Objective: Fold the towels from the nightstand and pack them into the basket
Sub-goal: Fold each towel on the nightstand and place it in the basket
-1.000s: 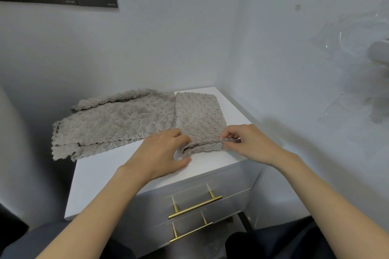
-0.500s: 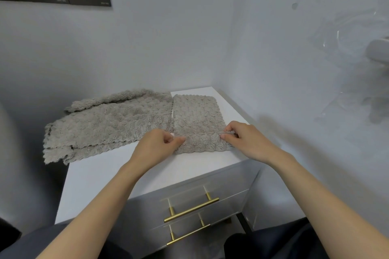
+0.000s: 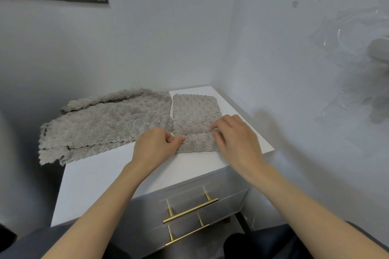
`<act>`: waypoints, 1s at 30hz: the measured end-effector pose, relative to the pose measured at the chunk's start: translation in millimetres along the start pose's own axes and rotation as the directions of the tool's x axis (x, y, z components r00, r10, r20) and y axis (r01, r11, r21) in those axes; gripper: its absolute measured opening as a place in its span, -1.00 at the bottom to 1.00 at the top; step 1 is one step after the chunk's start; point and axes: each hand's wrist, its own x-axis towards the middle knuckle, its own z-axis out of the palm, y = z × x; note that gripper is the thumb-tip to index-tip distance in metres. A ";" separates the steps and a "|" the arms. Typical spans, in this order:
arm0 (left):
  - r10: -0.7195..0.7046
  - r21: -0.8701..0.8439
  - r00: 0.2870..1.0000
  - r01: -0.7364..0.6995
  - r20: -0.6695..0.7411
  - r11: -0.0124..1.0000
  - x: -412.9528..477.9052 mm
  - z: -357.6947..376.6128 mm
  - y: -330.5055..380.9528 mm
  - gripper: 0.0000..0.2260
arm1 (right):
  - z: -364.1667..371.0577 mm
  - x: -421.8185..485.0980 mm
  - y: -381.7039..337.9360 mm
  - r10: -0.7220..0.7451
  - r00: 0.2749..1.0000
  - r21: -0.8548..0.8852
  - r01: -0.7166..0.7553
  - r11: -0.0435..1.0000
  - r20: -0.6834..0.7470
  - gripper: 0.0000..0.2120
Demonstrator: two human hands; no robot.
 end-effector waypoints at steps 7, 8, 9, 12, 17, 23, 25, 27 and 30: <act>-0.028 -0.005 0.999 0.028 0.017 1.000 1.1 -1.4 2.9 -0.52 | 26.2 -20.1 -34.0 -0.173 0.957 -0.024 0.183 0.983 0.231 -0.57; -0.029 -0.003 0.999 0.029 0.018 1.000 1.1 -1.2 2.6 -0.53 | 28.7 -21.4 -31.2 -0.169 0.945 -0.013 0.180 0.984 0.278 -0.55; -0.031 -0.001 0.999 0.031 0.021 1.000 1.2 -1.4 2.4 -0.55 | 30.2 -22.3 -27.9 -0.157 0.937 -0.015 0.170 0.985 0.312 -0.54; -0.027 0.042 1.000 0.027 0.012 0.999 -0.6 -3.2 4.0 -0.57 | 29.2 -25.0 -15.1 -0.107 0.935 -0.058 0.134 0.989 0.339 -0.52; -0.005 0.116 0.998 0.013 -0.070 0.993 -7.2 -4.2 9.5 -0.55 | 19.4 -27.0 12.0 -0.003 0.917 -0.086 0.041 0.995 0.399 -0.52; 0.451 0.245 0.883 -0.413 -0.128 0.877 -15.1 -9.3 18.5 -0.93 | 10.8 -21.1 19.1 0.036 0.917 -0.108 0.008 0.994 0.398 -0.51; 0.487 0.238 0.871 -0.461 -0.059 0.855 -16.2 -9.7 17.3 -0.83 | 9.1 -18.7 20.7 0.042 0.927 -0.091 -0.009 0.996 0.372 -0.51; 0.464 0.184 0.884 -0.449 -0.052 0.875 -17.5 -11.7 14.0 -0.80 | 9.4 -17.8 23.4 0.029 0.935 -0.087 0.002 0.996 0.354 -0.53; 0.450 0.153 0.893 -0.446 0.007 0.882 -19.9 -13.6 11.3 -0.71 | 9.9 -15.2 30.1 0.028 0.949 0.026 -0.038 0.999 0.314 -0.61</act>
